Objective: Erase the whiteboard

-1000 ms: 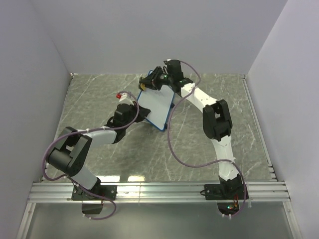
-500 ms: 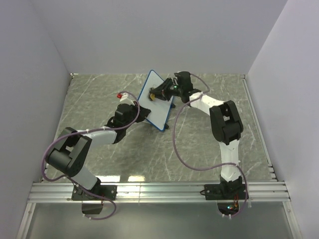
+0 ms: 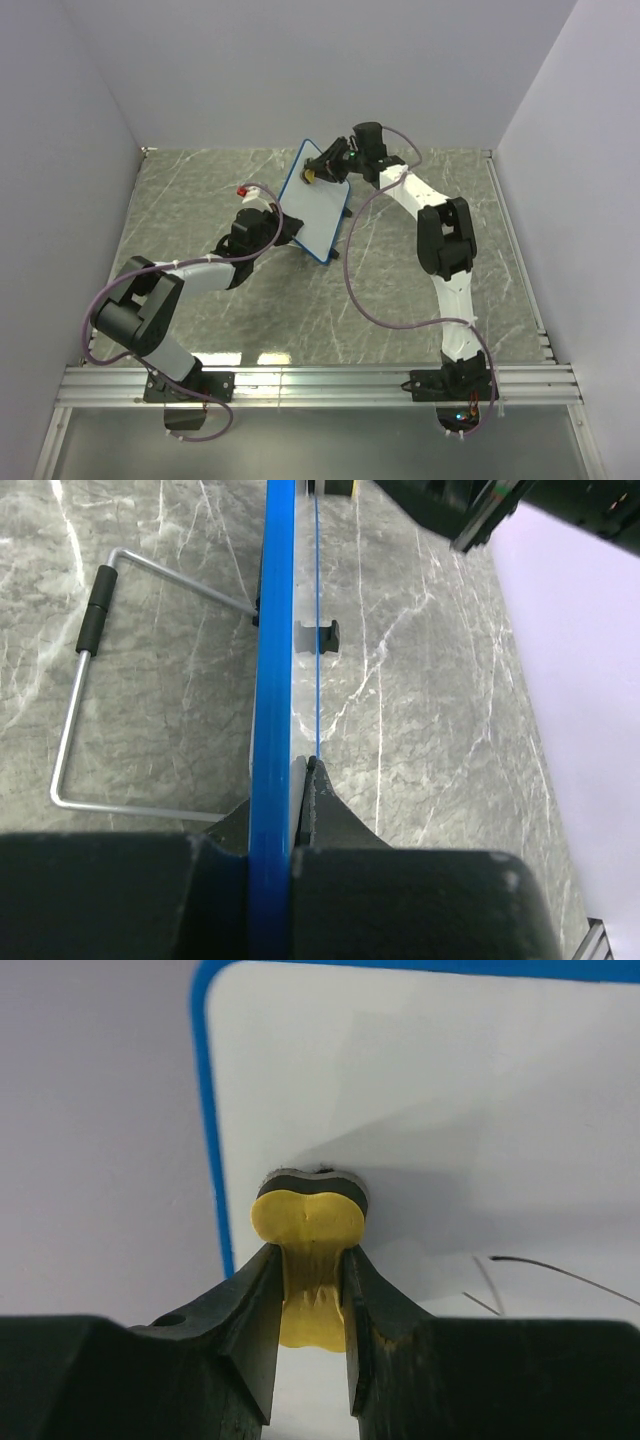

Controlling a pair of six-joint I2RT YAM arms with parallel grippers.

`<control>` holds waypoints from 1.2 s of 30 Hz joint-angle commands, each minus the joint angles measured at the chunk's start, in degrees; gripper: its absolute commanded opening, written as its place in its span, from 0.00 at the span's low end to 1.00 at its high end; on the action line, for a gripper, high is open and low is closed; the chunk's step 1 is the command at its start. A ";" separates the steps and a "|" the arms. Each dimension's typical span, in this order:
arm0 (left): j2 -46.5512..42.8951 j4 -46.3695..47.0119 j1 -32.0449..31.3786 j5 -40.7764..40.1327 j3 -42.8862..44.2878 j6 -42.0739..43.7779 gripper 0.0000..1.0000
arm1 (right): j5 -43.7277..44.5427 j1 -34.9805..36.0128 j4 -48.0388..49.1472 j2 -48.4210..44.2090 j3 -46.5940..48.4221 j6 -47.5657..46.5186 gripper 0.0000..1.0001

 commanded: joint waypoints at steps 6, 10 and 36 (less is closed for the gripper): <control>4.79 -28.79 -4.96 15.29 -4.64 8.37 0.01 | -1.39 3.97 -0.07 3.05 0.44 0.01 0.00; 4.44 -28.53 -5.05 15.12 -4.99 8.28 0.01 | -0.96 2.65 -3.66 2.79 -2.82 -3.58 0.00; 4.18 -28.09 -5.57 14.94 -5.08 8.63 0.00 | -1.64 1.77 -14.93 2.09 -1.16 -11.42 0.00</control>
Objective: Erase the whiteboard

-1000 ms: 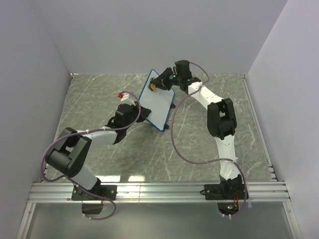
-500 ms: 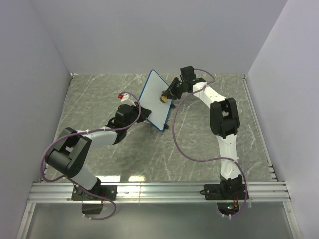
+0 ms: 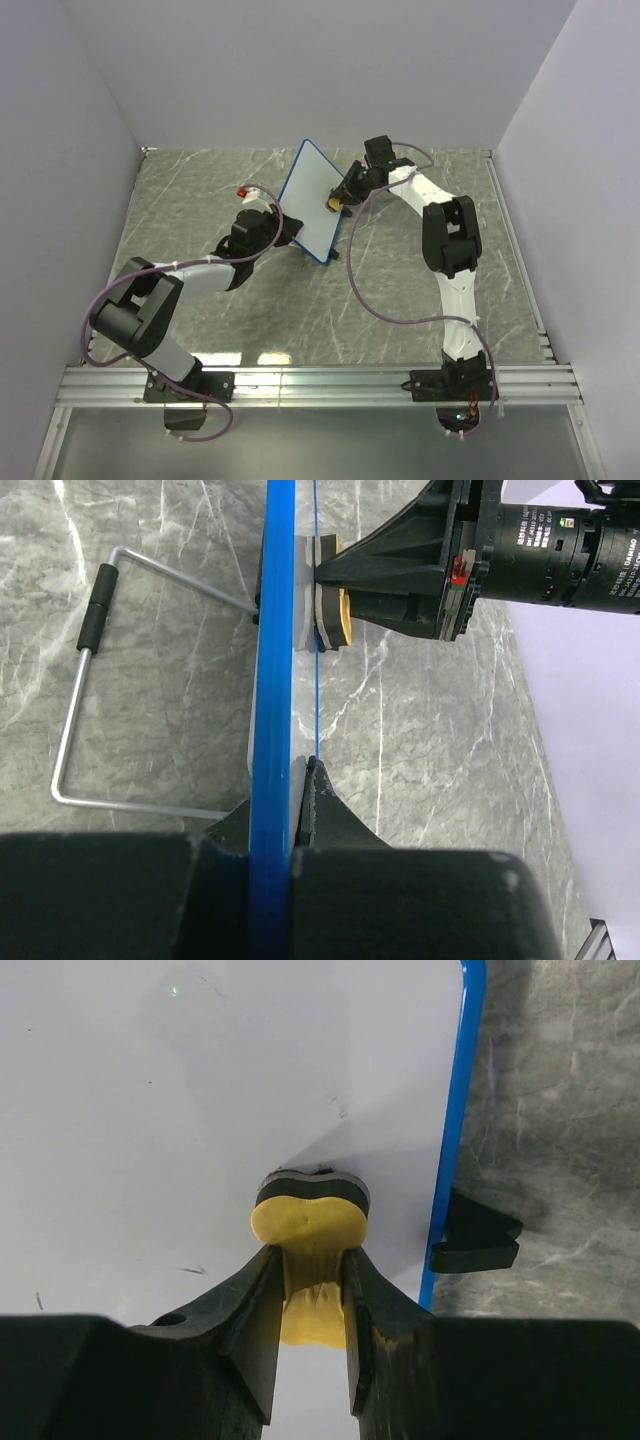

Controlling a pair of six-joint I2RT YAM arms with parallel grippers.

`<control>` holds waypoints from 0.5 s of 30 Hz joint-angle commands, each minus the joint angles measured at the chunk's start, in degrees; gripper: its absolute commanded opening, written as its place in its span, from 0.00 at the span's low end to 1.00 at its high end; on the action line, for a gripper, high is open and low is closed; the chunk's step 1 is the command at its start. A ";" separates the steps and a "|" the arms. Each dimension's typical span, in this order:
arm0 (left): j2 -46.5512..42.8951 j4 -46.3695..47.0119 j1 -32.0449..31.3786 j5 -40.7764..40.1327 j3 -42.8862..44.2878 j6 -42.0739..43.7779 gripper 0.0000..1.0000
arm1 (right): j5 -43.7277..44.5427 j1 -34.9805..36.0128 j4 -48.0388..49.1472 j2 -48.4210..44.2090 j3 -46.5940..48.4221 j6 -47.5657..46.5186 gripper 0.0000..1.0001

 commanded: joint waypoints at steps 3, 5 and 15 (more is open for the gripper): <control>4.88 -28.20 -5.33 15.42 -4.40 8.89 0.00 | -11.00 6.73 5.26 2.88 6.74 4.59 0.00; 4.88 -28.37 -5.33 15.51 -4.31 8.98 0.00 | -12.06 7.62 5.16 3.93 10.68 5.38 0.00; 4.71 -28.46 -5.51 15.24 -4.40 9.07 0.00 | -14.35 11.49 9.82 4.90 11.93 9.42 0.00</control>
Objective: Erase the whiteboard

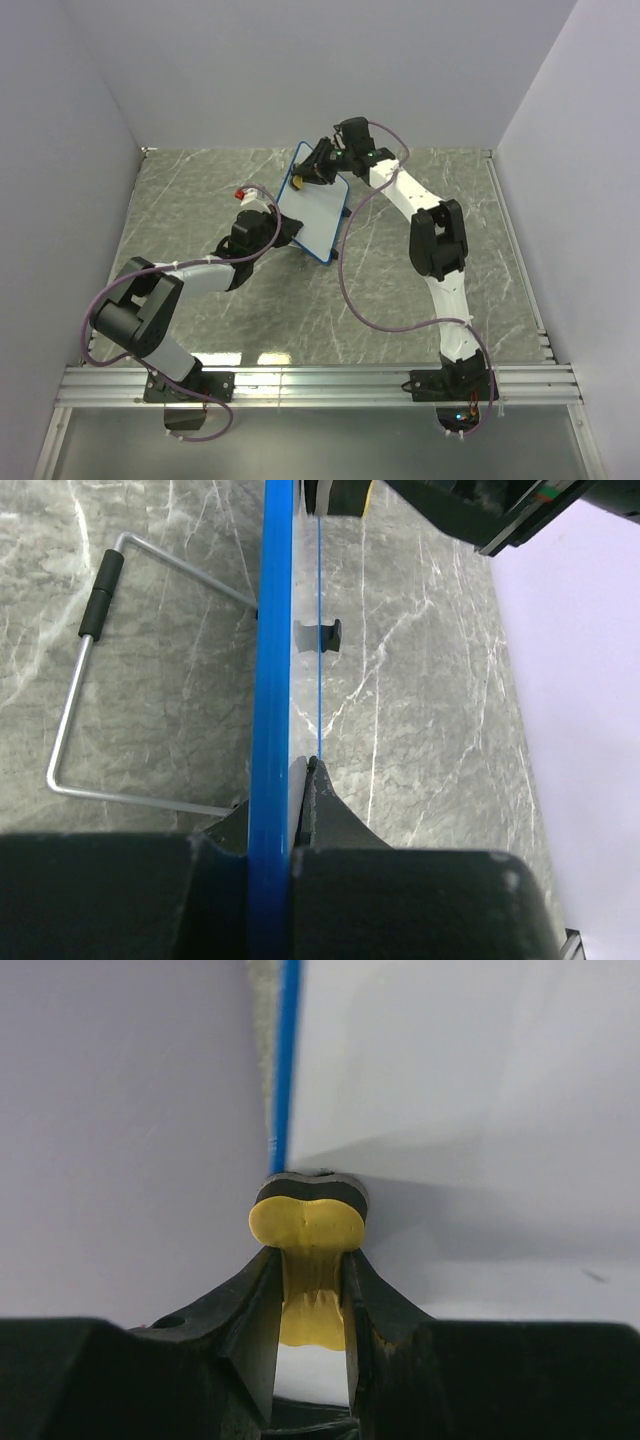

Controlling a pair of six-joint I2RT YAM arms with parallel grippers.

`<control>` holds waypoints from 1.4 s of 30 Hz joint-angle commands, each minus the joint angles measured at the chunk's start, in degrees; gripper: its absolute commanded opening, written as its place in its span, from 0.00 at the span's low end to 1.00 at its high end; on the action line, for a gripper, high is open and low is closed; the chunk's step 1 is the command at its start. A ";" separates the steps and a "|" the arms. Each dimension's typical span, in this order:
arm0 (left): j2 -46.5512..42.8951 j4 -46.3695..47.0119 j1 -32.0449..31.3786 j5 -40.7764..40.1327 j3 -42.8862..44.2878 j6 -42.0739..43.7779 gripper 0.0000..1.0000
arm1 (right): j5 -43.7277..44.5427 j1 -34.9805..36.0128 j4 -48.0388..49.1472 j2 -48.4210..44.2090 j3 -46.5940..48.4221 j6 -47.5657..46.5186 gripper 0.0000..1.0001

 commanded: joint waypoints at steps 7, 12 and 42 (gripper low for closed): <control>4.97 -28.33 -5.64 15.83 -3.98 12.48 0.00 | -2.06 4.32 -0.52 4.17 3.06 1.39 0.00; 4.88 -28.51 -5.73 15.75 -3.98 12.48 0.00 | 2.68 1.16 -4.04 3.20 -2.63 0.15 0.00; 4.44 -30.09 -5.73 12.76 -3.45 12.66 0.00 | 12.62 -5.97 -4.49 -10.85 -31.29 -6.62 0.00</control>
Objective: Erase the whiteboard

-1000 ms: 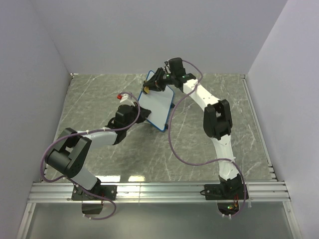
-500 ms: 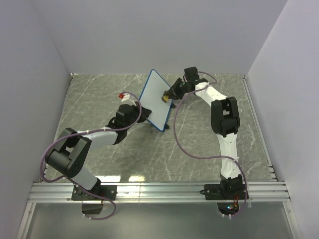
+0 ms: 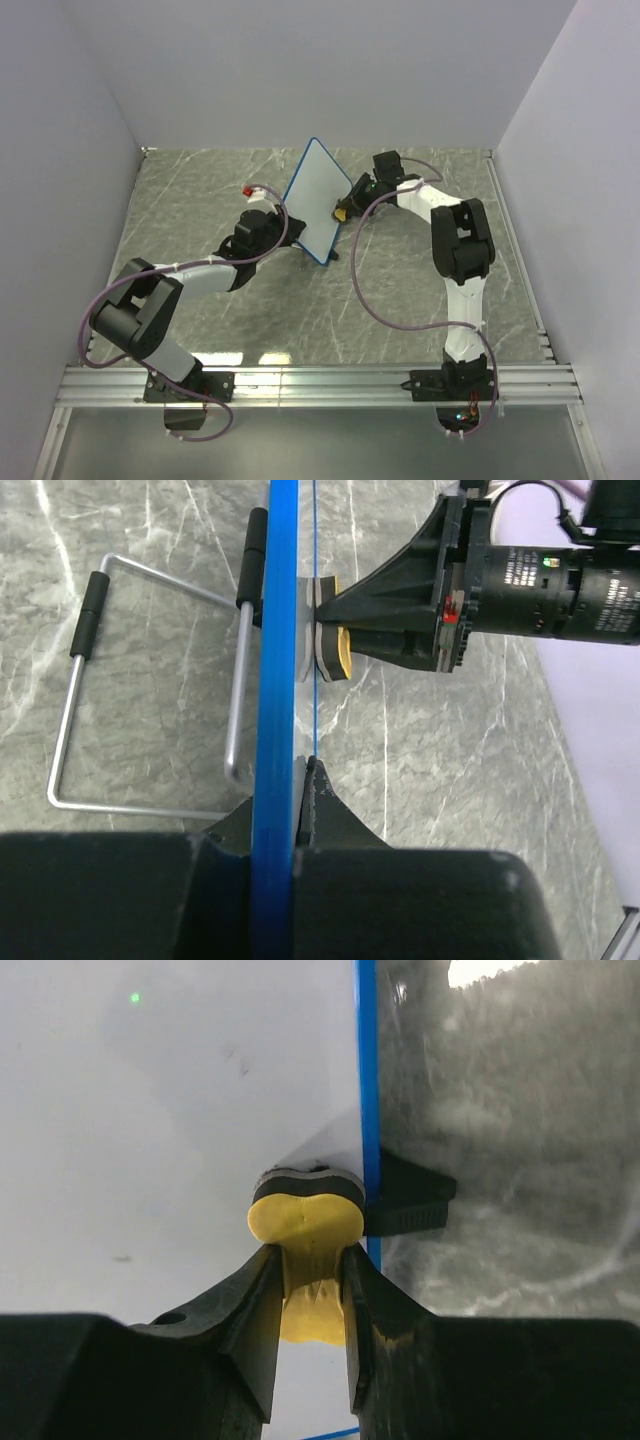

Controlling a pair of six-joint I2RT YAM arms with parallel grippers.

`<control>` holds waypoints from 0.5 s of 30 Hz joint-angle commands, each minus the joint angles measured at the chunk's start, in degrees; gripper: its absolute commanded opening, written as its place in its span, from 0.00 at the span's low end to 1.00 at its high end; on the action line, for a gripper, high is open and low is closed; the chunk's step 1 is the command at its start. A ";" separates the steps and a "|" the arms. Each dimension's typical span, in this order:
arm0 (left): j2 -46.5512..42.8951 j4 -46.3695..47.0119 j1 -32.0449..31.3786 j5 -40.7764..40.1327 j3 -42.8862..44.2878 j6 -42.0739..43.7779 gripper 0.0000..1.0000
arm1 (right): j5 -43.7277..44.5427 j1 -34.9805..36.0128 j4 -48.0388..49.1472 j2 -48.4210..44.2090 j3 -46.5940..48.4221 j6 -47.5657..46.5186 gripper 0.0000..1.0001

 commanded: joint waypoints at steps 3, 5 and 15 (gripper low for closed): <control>3.70 -30.22 -4.42 11.44 -4.26 5.82 0.00 | 1.65 1.79 -1.22 -10.11 -6.67 -2.31 0.00; 2.99 -30.75 -4.42 10.56 -4.26 5.81 0.00 | 0.07 1.35 1.16 -12.50 -6.86 -2.14 0.00; 1.32 -31.11 -4.59 11.34 -4.52 5.29 0.00 | 12.52 -3.66 -7.96 -29.55 -13.70 -10.64 0.00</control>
